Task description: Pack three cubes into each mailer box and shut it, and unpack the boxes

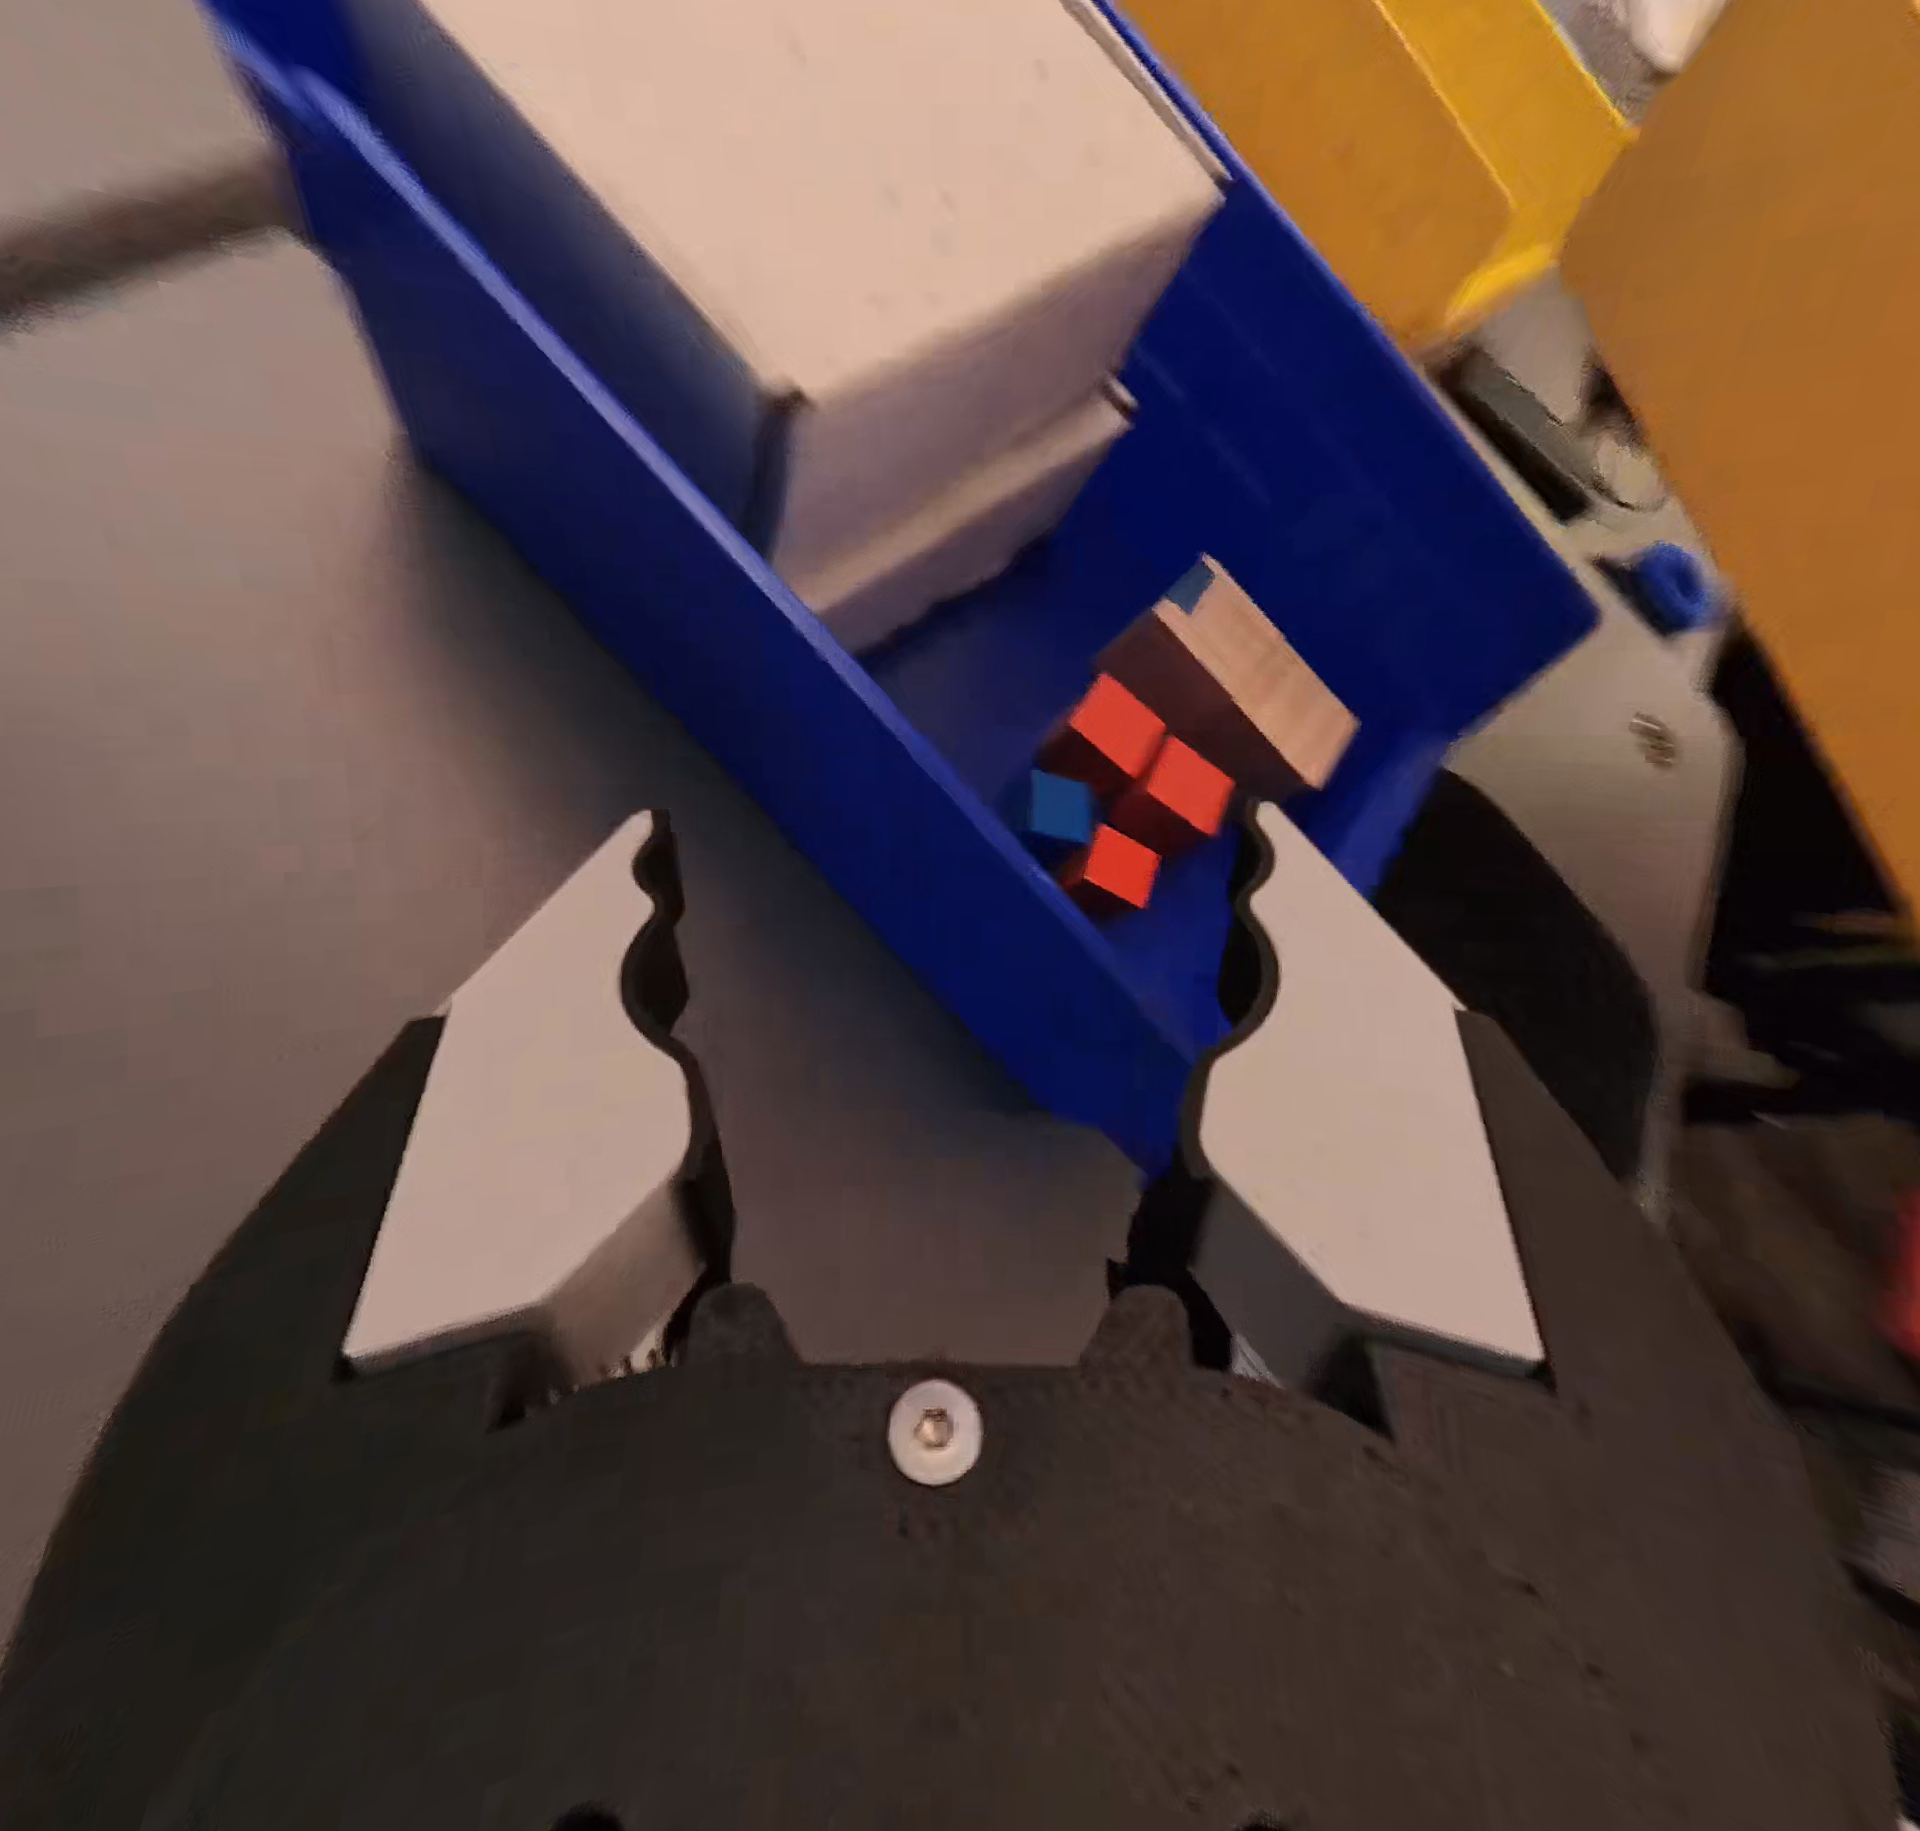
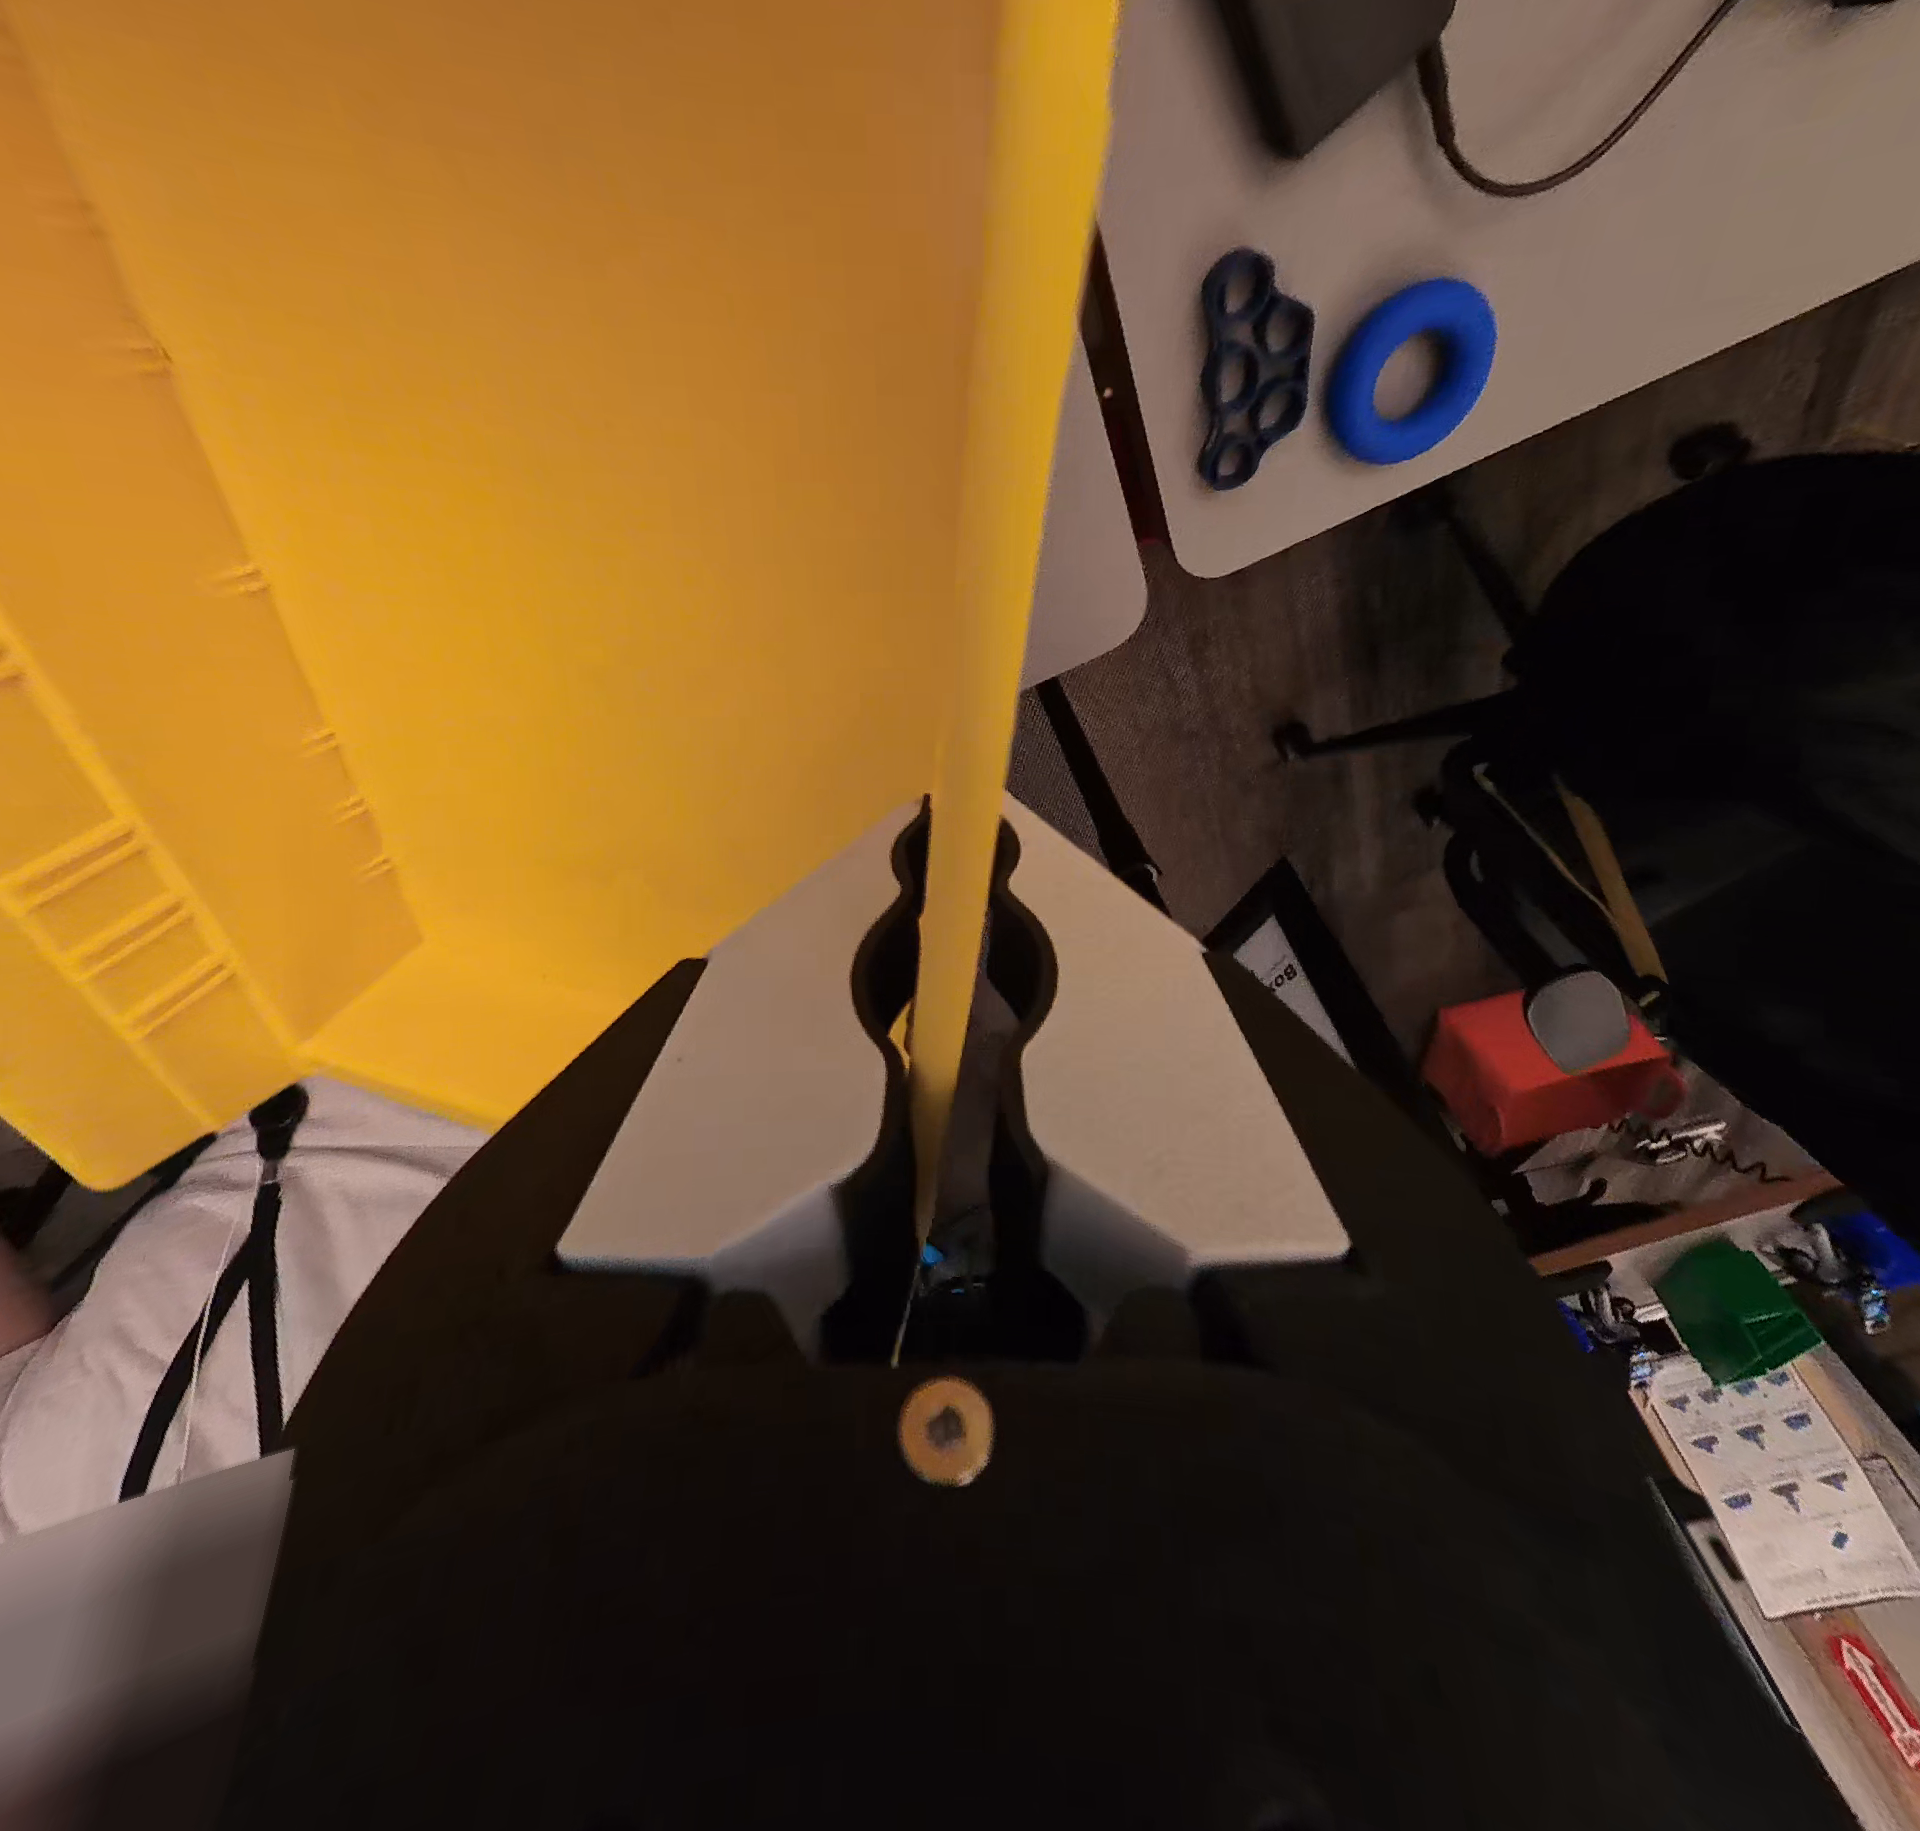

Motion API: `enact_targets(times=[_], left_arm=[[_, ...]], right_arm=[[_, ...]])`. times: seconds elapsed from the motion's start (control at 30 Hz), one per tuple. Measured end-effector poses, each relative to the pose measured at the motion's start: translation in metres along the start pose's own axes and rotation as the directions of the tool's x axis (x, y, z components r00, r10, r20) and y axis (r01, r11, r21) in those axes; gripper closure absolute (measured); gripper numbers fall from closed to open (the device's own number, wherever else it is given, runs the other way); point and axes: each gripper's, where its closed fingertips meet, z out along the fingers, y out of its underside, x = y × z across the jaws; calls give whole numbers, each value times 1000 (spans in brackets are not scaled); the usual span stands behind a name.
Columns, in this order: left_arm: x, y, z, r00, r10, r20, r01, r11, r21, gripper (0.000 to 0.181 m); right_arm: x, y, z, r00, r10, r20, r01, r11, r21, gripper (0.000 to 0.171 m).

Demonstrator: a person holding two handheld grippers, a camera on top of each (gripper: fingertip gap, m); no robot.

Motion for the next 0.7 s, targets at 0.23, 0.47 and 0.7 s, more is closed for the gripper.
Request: enact_targets(times=[0.23, 0.47, 0.7], left_arm=[[12, 21, 12, 982, -40, -182, 12, 989, -150, 131], [-22, 27, -23, 992, 79, -96, -101, 962, -253, 160], [-98, 45, -99, 999, -25, 19, 30, 943, -332, 170]], right_arm=[[9, -5, 34, 1000, 0, -21, -1, 999, -39, 165], [-19, -37, 59, 996, -77, 33, 77, 997, 9, 165], [-93, -93, 83, 958, -181, 224, 151, 978, 147, 165]])
